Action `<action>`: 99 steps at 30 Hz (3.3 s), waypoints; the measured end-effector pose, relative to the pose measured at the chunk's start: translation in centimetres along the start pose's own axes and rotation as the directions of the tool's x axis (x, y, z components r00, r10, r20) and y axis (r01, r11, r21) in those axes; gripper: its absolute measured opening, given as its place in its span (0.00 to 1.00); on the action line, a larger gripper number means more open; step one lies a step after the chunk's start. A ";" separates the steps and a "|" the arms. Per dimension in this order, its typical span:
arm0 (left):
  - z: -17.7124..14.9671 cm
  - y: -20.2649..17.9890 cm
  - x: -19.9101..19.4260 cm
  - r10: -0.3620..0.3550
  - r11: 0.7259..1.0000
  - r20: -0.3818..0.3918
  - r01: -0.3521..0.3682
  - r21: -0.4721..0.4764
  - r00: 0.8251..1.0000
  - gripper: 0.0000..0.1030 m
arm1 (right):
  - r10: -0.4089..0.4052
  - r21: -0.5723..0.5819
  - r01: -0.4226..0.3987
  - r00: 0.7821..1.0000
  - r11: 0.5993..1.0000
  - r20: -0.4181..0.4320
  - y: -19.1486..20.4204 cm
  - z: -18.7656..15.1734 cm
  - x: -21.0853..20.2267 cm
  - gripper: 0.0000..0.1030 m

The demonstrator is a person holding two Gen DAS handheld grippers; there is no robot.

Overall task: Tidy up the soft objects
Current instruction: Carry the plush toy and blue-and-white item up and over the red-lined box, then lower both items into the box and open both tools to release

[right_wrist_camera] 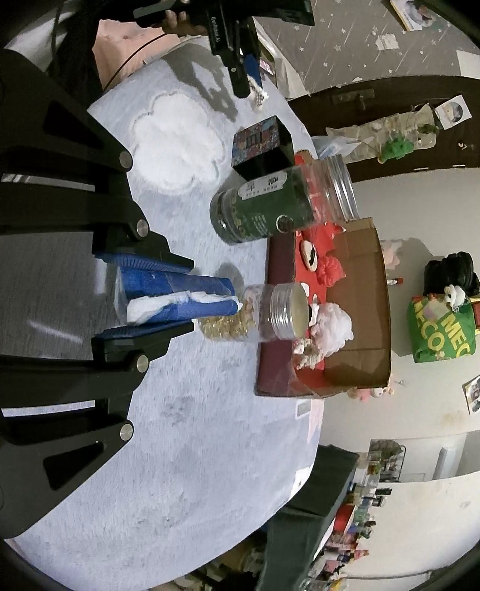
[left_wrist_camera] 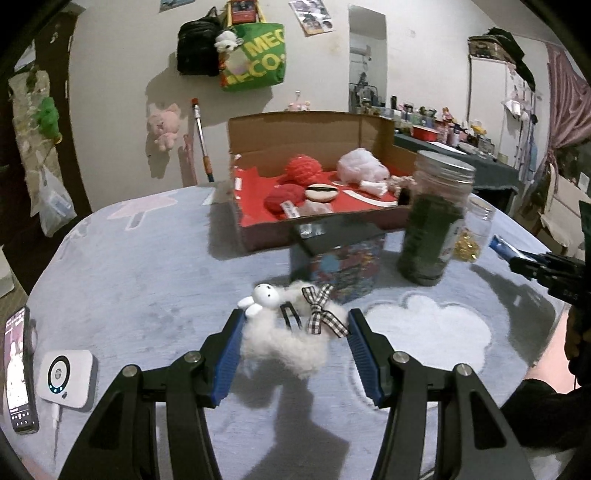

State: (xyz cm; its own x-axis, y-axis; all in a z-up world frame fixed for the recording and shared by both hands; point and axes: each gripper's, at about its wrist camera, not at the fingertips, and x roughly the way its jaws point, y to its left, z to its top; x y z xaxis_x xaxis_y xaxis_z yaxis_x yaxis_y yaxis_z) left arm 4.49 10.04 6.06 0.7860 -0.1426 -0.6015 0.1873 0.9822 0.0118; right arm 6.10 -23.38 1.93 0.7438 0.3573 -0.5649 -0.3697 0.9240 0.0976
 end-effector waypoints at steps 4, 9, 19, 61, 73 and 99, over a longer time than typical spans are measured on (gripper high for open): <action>0.1 1.4 0.4 0.013 1.000 0.006 -0.013 -0.011 1.000 0.56 | -0.005 0.008 0.005 1.000 1.000 -0.007 -0.8 0.0 0.0 0.24; 0.6 2.6 1.2 0.005 1.000 0.022 -0.005 0.002 1.000 0.56 | -0.019 0.007 0.019 1.000 1.000 -0.009 -1.8 0.2 0.1 0.24; 2.4 4.0 3.6 -0.039 0.998 0.017 0.038 0.049 0.999 0.56 | -0.070 -0.028 0.069 0.998 0.997 -0.009 -4.0 1.6 0.9 0.24; 17.1 -0.5 10.9 -0.307 0.924 -0.086 0.319 0.213 0.948 0.56 | 0.233 -0.098 -0.250 0.959 0.963 -0.161 -4.0 16.9 10.7 0.24; 18.5 -5.2 16.8 -0.348 0.860 -0.307 0.432 0.272 0.886 0.56 | 0.244 -0.085 -0.291 0.902 0.953 -0.356 -1.8 18.9 17.2 0.24; 17.1 -8.1 23.6 -0.264 0.852 -0.498 0.441 0.281 0.826 0.56 | 0.231 -0.015 -0.291 0.790 0.957 -0.567 -0.7 18.9 23.5 0.24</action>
State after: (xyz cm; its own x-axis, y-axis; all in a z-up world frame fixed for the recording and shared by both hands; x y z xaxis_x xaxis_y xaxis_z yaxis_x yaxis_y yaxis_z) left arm 31.60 -3.33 5.39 0.3070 -0.3163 -0.8976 0.6721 0.7398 -0.0308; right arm 34.35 -13.05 4.10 0.1864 0.4188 -0.8888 -0.5781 0.7781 0.2454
